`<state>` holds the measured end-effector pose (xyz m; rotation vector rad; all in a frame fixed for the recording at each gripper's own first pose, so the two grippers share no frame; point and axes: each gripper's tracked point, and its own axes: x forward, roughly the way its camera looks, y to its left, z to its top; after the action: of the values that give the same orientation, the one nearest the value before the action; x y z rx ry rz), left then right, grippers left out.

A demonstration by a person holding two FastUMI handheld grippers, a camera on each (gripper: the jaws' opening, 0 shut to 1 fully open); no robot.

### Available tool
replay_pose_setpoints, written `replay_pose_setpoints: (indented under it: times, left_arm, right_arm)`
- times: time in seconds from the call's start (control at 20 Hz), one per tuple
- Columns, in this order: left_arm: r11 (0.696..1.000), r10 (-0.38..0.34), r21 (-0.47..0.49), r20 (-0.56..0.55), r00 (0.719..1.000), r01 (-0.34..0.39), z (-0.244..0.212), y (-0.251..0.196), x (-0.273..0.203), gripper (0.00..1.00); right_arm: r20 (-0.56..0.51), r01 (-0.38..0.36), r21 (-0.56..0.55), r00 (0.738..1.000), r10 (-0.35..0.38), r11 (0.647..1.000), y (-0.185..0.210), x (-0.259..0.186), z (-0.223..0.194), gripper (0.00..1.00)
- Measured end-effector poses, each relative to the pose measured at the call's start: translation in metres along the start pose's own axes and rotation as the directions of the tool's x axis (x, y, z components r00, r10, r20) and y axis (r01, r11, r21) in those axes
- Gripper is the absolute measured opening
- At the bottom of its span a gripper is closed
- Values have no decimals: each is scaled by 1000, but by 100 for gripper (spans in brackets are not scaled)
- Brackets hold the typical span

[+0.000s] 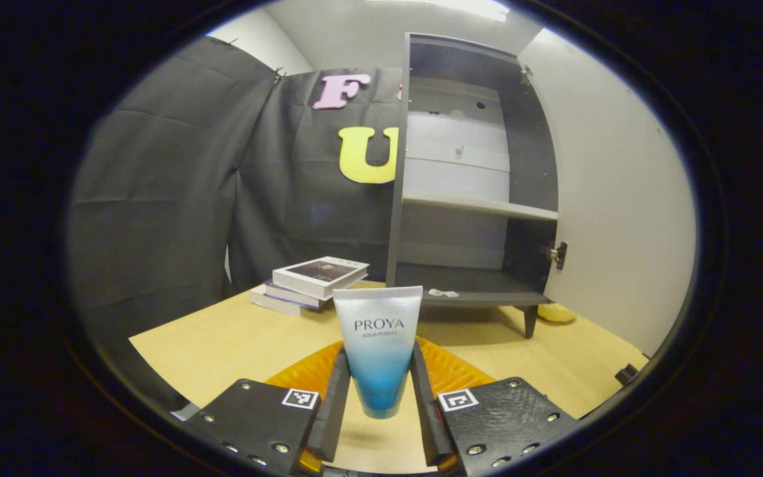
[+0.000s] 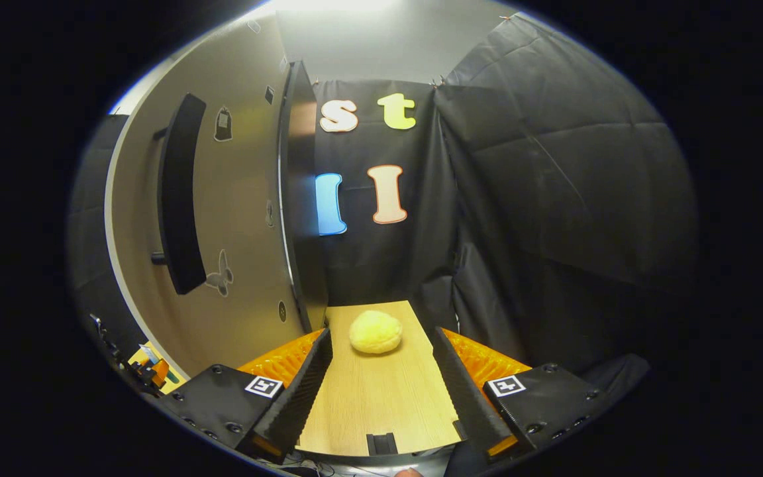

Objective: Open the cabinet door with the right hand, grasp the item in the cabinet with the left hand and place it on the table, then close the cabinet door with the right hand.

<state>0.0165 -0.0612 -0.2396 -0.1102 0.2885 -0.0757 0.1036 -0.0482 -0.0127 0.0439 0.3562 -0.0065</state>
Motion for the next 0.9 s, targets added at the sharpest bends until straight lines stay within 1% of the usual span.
replay_pose_setpoints:
  times: [0.05,0.1,0.15,0.2,0.3,0.35,0.4,0.45,0.5,0.6,0.7,0.75,0.8,0.85,0.9]
  left_arm:
    - [1000,3,7,-7,1000,-3,-10,-1,1,54]
    - [1000,3,12,-11,1000,-3,-18,-2,4,54]
    - [1000,4,16,-16,1000,-3,-26,-4,5,54]
    - [1000,4,17,-19,1000,-3,-33,-5,7,54]
    - [1000,13,20,-22,1000,-13,-47,-7,10,54]
    - [999,23,28,-22,1000,-22,-51,-7,11,51]
    - [999,29,33,-21,999,-28,-56,-8,12,51]
    - [999,35,37,-22,999,-34,-61,-8,14,51]
    - [999,39,39,-21,999,-38,-64,-10,14,51]
    - [998,45,40,-32,998,-44,-74,-11,15,48]
    - [998,52,39,-32,998,-51,-79,-12,14,55]
    - [998,53,40,-36,998,-51,-83,-13,14,55]
    - [998,54,38,-42,998,-52,-88,-15,15,53]
    - [998,55,37,-50,997,-53,-92,-15,13,51]
    - [998,59,36,-56,997,-57,-95,-14,12,48]
  right_arm:
    - [-9,3,-8,1000,-3,1000,-1,0,-3,96]
    - [-19,8,-20,1000,-8,1000,-2,-1,-5,92]
    - [-26,14,-31,1000,-15,999,-4,-1,-7,96]
    - [-33,17,-40,999,-18,999,-4,0,-8,97]
    - [-47,16,-48,999,-19,999,-3,1,-12,97]
    - [-54,14,-48,998,-17,999,-2,3,-15,93]
    - [-60,11,-47,998,-14,999,-1,4,-16,97]
    - [-67,11,-50,998,-14,999,-1,4,-18,97]
    - [-76,12,-52,997,-16,999,-2,6,-19,93]
    - [-81,14,-50,997,-19,999,-3,8,-17,95]
    - [-75,14,-40,997,-17,999,-1,10,-14,98]
    - [-75,11,-38,997,-14,999,1,12,-14,100]
    - [-80,7,-38,997,-10,999,3,13,-15,100]
    - [-85,3,-41,996,-6,999,5,15,-17,93]
    - [-88,0,-47,996,-4,999,7,17,-17,97]
